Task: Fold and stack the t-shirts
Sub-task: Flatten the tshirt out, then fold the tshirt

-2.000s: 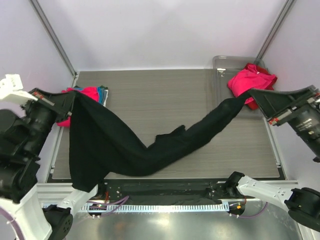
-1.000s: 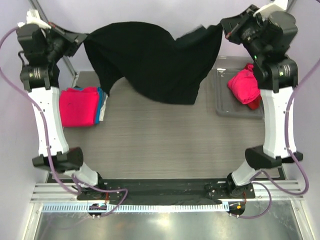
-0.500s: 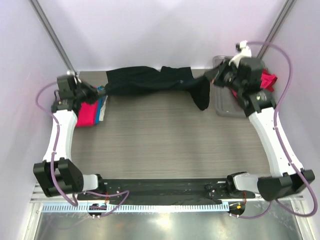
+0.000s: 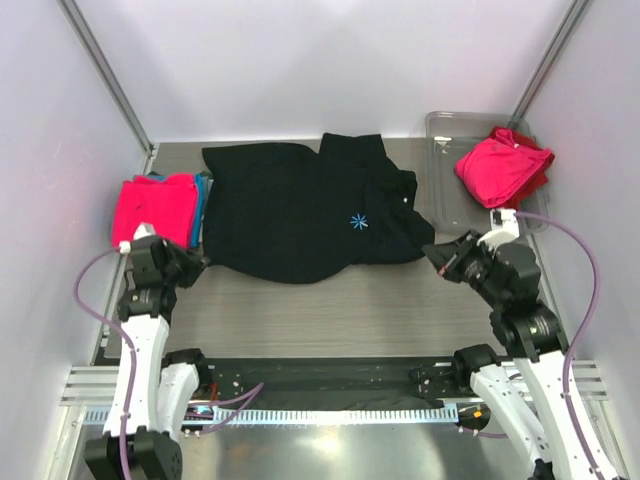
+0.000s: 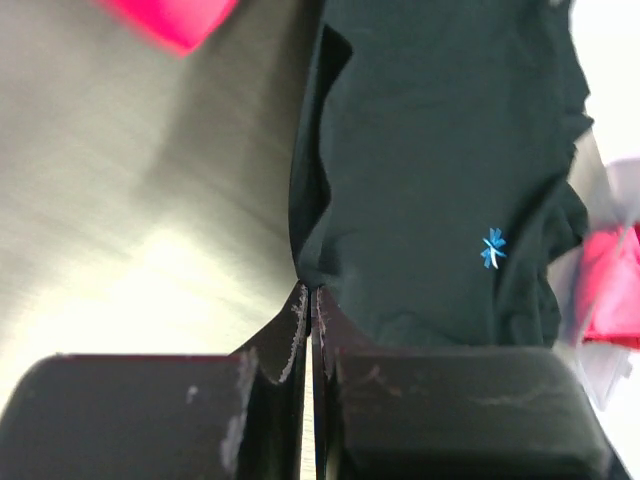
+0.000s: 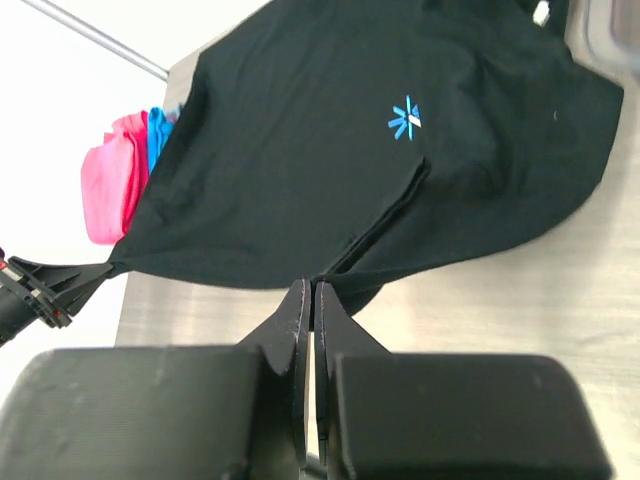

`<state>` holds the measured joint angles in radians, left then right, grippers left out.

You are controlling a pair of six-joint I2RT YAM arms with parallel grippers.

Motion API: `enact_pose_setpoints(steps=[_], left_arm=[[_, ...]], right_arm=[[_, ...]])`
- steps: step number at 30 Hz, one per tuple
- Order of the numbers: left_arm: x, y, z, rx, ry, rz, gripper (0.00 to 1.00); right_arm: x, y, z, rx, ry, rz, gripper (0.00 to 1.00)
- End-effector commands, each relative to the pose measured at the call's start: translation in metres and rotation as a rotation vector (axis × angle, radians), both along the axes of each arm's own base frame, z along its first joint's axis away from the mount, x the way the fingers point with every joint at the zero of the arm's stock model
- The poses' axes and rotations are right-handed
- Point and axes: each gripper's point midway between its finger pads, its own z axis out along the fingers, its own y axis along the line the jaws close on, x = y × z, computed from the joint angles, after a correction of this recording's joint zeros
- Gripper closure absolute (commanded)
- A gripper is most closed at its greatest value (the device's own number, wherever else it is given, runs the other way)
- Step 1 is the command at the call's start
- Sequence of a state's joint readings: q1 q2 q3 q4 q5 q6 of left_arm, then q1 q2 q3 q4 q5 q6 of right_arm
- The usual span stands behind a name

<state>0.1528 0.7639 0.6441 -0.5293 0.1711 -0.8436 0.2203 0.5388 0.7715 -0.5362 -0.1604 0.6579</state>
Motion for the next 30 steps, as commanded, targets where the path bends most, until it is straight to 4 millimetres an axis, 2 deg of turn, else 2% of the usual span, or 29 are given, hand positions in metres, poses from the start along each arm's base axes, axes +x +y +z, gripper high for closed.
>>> enact_pose_setpoints(steps=[1,3,7,11,13,14,15,16,17,19,22,23,24,25,27,28,29,30], left_arm=[[-0.017,0.018,-0.017,0.023,0.036,0.132,1.0],[-0.026,0.023,-0.027,0.031,0.064,0.171,1.0],[-0.033,0.038,-0.03,0.064,0.076,0.263,1.0],[-0.025,0.039,-0.032,0.057,0.075,0.264,1.0],[-0.023,0.044,-0.04,0.069,0.116,0.289,1.0],[-0.021,0.047,-0.039,0.074,0.121,0.3,1.0],[-0.019,0.051,-0.043,0.086,0.143,0.315,1.0],[-0.017,0.051,-0.043,0.086,0.141,0.316,1.0],[-0.011,0.053,-0.039,0.086,0.126,0.323,1.0],[-0.006,0.057,-0.039,0.089,0.127,0.346,1.0],[0.006,0.063,-0.031,0.092,0.095,0.375,1.0],[0.011,0.064,-0.03,0.091,0.09,0.379,1.0],[0.014,0.066,-0.031,0.094,0.095,0.383,1.0],[0.017,0.067,-0.031,0.092,0.099,0.389,1.0],[0.028,0.067,-0.033,0.081,0.108,0.385,1.0],[0.032,0.066,-0.034,0.073,0.112,0.385,1.0],[0.039,0.066,-0.034,0.061,0.108,0.382,1.0],[0.043,0.065,-0.04,0.056,0.129,0.378,1.0]], right_arm=[[-0.017,0.003,-0.01,0.019,0.017,0.033,0.99],[-0.025,0.011,-0.025,0.019,0.08,0.093,0.99],[-0.023,0.014,-0.061,-0.023,0.2,0.118,0.99],[-0.007,0.011,-0.068,-0.08,0.224,0.108,0.99],[0.009,0.012,-0.057,-0.088,0.198,0.099,0.99],[0.018,0.013,-0.063,-0.1,0.231,0.097,0.99],[0.028,0.013,-0.06,-0.108,0.214,0.092,0.99],[0.037,0.013,-0.05,-0.114,0.195,0.083,0.99],[0.047,0.015,-0.059,-0.127,0.236,0.088,0.99],[0.063,0.018,-0.048,-0.137,0.212,0.089,0.99],[0.085,0.015,-0.05,-0.168,0.23,0.059,0.99],[0.094,0.013,-0.04,-0.177,0.207,0.039,0.99],[0.101,0.013,-0.045,-0.188,0.227,0.03,0.99],[0.109,0.012,-0.032,-0.194,0.199,0.019,0.99],[0.121,0.009,-0.027,-0.211,0.193,-0.008,0.99],[0.129,0.01,-0.031,-0.219,0.209,-0.01,0.99],[0.136,0.012,-0.019,-0.216,0.184,-0.009,0.99],[0.141,0.012,-0.017,-0.218,0.184,-0.01,0.99]])
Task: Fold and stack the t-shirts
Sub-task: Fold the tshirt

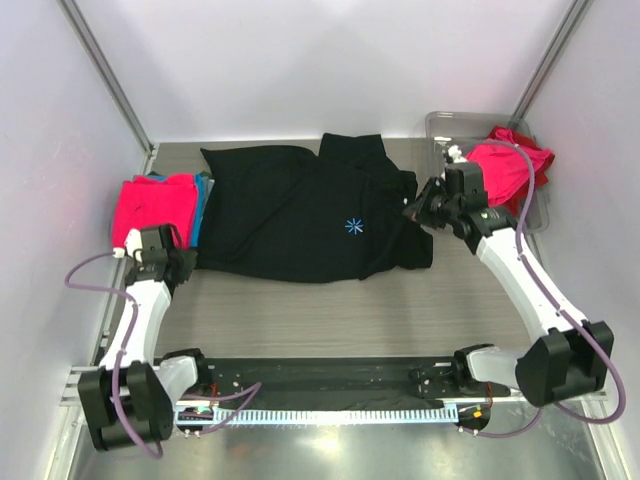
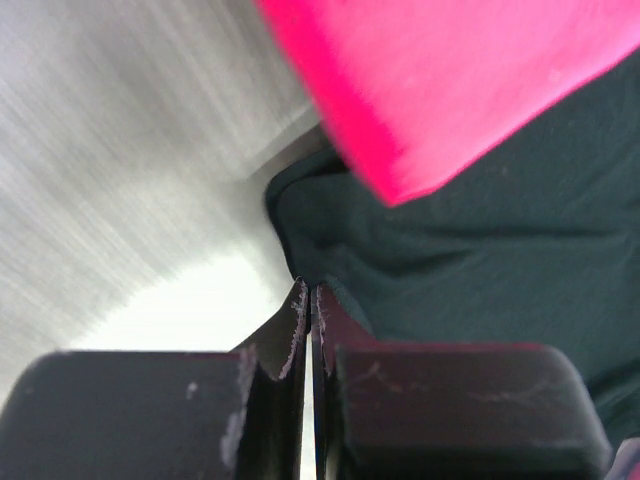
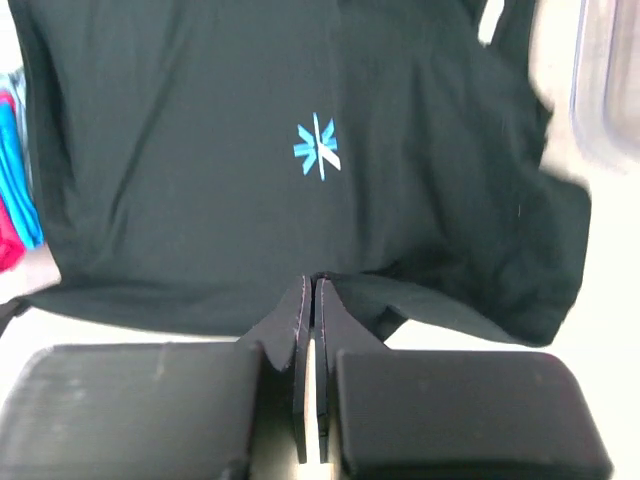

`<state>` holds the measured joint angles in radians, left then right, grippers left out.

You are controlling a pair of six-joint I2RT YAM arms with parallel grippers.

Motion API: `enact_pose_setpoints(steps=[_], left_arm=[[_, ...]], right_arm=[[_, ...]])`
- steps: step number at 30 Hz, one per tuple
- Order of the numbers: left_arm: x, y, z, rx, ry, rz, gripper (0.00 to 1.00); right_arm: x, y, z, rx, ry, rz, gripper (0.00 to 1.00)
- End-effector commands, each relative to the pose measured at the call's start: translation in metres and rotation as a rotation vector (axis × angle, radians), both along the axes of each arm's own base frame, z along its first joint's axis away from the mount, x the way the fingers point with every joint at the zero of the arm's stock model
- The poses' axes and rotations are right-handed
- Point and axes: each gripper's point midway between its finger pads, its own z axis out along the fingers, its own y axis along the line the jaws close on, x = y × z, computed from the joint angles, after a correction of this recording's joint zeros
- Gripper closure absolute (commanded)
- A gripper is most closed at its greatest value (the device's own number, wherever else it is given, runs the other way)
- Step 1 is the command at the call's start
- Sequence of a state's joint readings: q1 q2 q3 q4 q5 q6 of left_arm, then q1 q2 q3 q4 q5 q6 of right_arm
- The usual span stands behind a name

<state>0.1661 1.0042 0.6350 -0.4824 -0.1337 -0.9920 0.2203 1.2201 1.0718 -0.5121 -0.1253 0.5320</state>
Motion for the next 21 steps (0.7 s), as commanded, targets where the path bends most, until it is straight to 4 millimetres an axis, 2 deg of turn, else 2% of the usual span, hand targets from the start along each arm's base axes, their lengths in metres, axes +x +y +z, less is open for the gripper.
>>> enact_pose_setpoints(steps=[1,2,3,6,7,8,10,11,12,13,15,16,18,21], left_arm=[[0.033,0.009,0.017,0.003,-0.082,0.037,1.0],[0.039,0.01,0.021,-0.004,-0.093,0.043,1.0],[0.043,0.01,0.014,-0.011,-0.073,0.04,1.0],[0.056,0.015,0.021,0.003,-0.087,0.053,1.0],[0.059,0.016,0.018,0.002,-0.076,0.054,1.0],[0.066,0.018,0.024,0.009,-0.088,0.055,1.0],[0.072,0.021,0.022,0.021,-0.076,0.062,1.0],[0.078,0.023,0.028,0.025,-0.088,0.063,1.0],[0.08,0.023,0.028,0.029,-0.085,0.057,1.0],[0.088,0.021,0.03,0.02,-0.098,0.037,1.0],[0.097,0.018,0.03,0.017,-0.101,0.003,1.0],[0.101,0.016,0.033,0.007,-0.109,-0.012,1.0],[0.104,0.016,0.026,0.0,-0.088,-0.015,1.0],[0.111,0.014,0.022,-0.01,-0.089,-0.023,1.0]], right_arm=[[0.04,-0.001,0.041,-0.023,-0.124,-0.024,0.99],[0.044,0.0,0.043,-0.026,-0.125,-0.022,0.99],[0.049,0.001,0.043,-0.03,-0.121,-0.024,0.99],[0.069,0.003,0.045,-0.046,-0.119,-0.024,0.99],[0.075,0.003,0.054,-0.047,-0.138,-0.028,0.99],[0.083,0.003,0.045,-0.059,-0.118,-0.028,0.99],[0.095,0.004,0.052,-0.063,-0.132,-0.03,0.99],[0.1,0.003,0.052,-0.065,-0.131,-0.034,0.99],[0.106,0.001,0.045,-0.072,-0.112,-0.039,0.99],[0.112,-0.001,0.051,-0.068,-0.124,-0.045,0.99],[0.12,-0.004,0.047,-0.069,-0.113,-0.053,0.99],[0.125,-0.008,0.052,-0.066,-0.125,-0.061,0.99],[0.132,-0.01,0.052,-0.057,-0.125,-0.061,0.99],[0.141,-0.01,0.065,-0.037,-0.15,-0.05,0.99]])
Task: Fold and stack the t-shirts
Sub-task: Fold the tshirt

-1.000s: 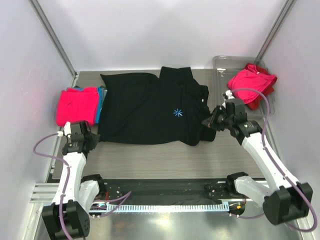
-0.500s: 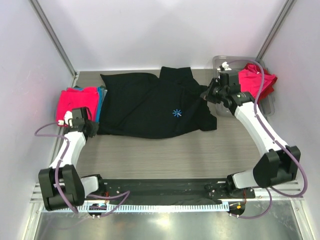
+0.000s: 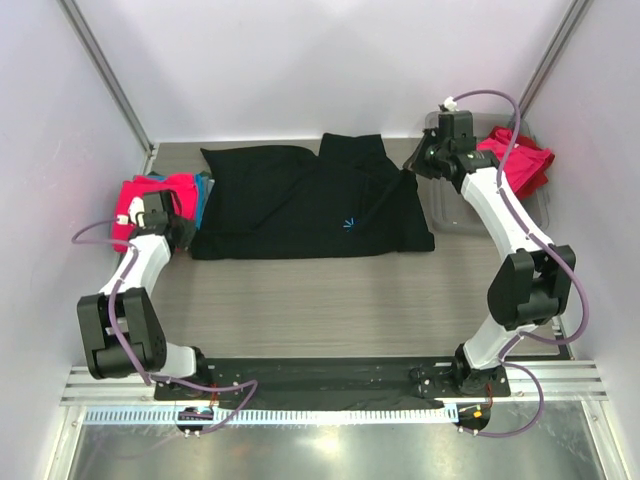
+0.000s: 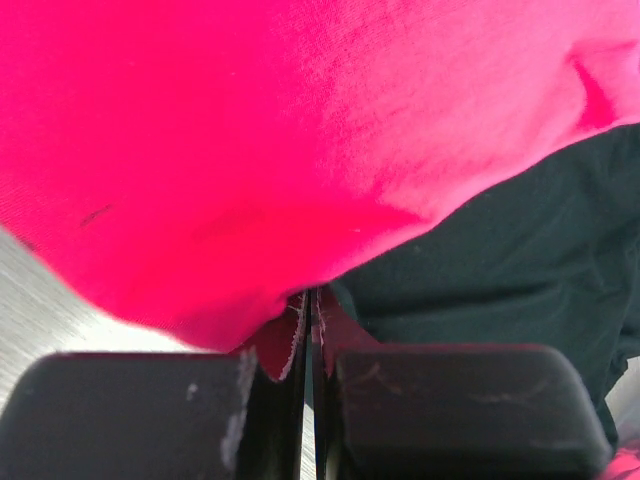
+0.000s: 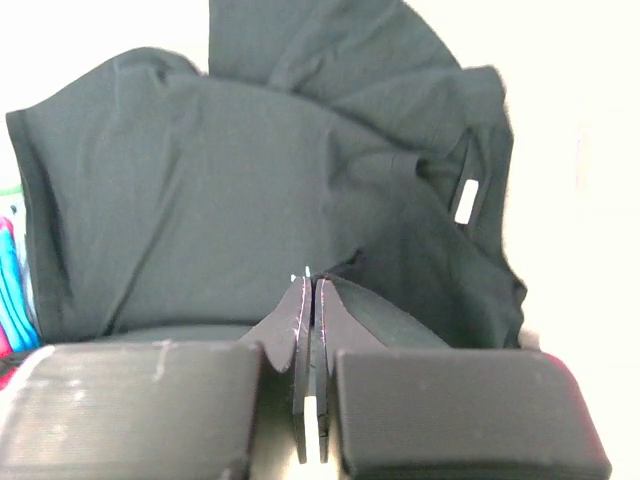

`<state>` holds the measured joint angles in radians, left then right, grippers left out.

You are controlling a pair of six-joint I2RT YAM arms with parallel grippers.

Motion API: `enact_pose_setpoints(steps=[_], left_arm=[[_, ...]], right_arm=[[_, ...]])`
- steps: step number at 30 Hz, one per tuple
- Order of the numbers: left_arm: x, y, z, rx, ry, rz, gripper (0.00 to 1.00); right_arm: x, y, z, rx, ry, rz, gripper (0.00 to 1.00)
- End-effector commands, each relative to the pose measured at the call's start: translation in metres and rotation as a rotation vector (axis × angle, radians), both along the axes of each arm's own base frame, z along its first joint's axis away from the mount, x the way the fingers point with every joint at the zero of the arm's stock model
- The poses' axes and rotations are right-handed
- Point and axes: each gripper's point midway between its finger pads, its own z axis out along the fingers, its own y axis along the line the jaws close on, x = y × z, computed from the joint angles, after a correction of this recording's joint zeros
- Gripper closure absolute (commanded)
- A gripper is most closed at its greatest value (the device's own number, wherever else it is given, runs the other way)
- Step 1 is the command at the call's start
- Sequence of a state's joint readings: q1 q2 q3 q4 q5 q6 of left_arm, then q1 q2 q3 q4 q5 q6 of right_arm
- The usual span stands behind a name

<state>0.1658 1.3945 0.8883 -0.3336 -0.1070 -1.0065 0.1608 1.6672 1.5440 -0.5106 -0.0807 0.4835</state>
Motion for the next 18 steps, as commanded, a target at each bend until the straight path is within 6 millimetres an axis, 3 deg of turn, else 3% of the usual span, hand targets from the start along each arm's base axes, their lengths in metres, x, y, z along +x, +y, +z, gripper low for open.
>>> enact_pose_setpoints(steps=[1,4,9,15,16,18], left_arm=[[0.024,0.004,0.019,0.019,-0.079,-0.018,1.0],[0.032,0.002,0.022,0.026,-0.082,-0.036,1.0],[0.049,-0.005,0.022,0.033,-0.077,-0.066,1.0],[0.062,0.0,0.023,0.037,-0.074,-0.048,1.0],[0.064,0.002,0.025,0.044,-0.076,-0.038,1.0],[0.065,0.004,0.026,0.047,-0.071,-0.027,1.0]], right_arm=[[0.018,0.0,0.046,0.015,-0.118,0.021,0.99],[0.024,-0.001,0.054,0.016,-0.13,0.018,0.99],[0.033,-0.003,0.05,0.021,-0.123,0.012,0.99],[0.048,-0.013,0.052,0.035,-0.127,-0.007,0.99],[0.05,-0.014,0.059,0.037,-0.144,-0.008,0.99],[0.055,-0.014,0.054,0.038,-0.128,-0.003,0.99]])
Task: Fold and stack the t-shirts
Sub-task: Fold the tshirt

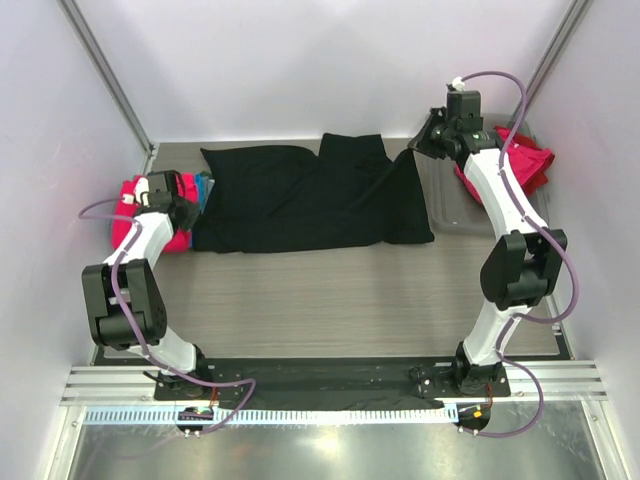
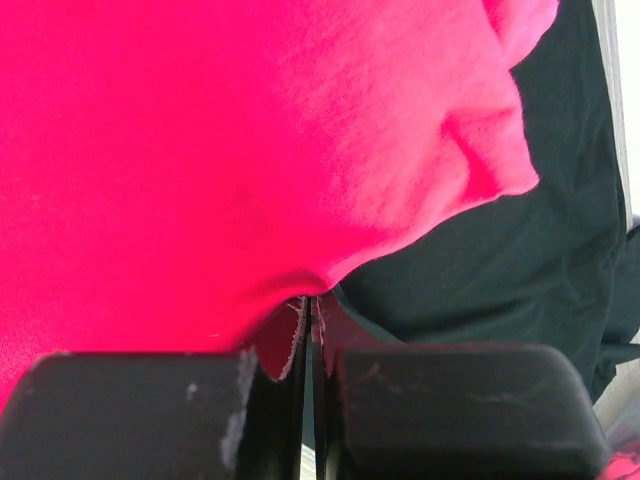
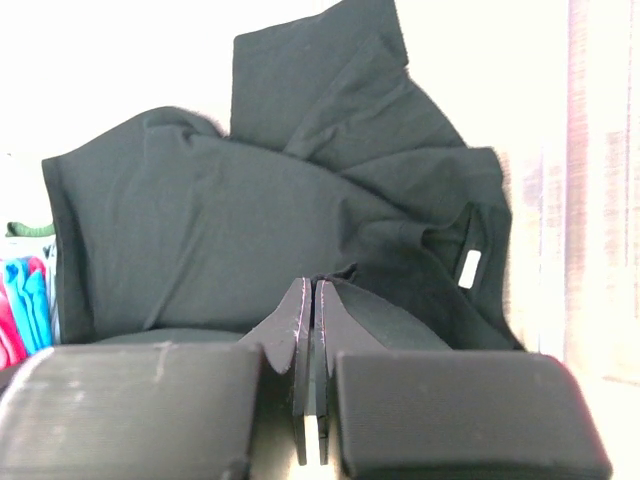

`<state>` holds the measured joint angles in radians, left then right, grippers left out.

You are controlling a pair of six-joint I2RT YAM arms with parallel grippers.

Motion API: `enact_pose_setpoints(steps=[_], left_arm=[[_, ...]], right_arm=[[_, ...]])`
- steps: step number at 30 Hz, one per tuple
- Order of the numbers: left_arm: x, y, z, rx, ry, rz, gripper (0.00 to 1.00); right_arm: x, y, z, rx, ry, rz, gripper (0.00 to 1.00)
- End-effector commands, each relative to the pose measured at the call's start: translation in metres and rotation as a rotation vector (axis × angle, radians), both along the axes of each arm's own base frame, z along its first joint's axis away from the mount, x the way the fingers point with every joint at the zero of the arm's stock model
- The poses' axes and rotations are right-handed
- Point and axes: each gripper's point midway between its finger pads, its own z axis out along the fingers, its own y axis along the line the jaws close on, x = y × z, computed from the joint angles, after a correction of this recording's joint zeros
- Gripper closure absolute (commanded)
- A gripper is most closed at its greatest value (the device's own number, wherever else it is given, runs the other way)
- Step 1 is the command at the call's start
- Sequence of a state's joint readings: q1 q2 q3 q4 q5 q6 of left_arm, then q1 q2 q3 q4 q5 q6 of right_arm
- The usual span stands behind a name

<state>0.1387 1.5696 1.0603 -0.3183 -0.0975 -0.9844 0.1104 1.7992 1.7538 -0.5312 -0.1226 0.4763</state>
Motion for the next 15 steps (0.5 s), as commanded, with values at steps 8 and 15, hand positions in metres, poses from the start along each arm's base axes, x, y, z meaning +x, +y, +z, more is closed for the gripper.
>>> enact_pose_setpoints(steps=[8,15], left_arm=[[0.027,0.017,0.033,0.058,-0.088,0.054,1.0],[0.04,0.02,0.036,0.06,-0.093,0.064,1.0]], right_arm=[[0.031,-0.001,0.026,0.028,-0.069,0.012,0.99],[0.053,0.004,0.029,0.046,-0.08,0.02,0.99]])
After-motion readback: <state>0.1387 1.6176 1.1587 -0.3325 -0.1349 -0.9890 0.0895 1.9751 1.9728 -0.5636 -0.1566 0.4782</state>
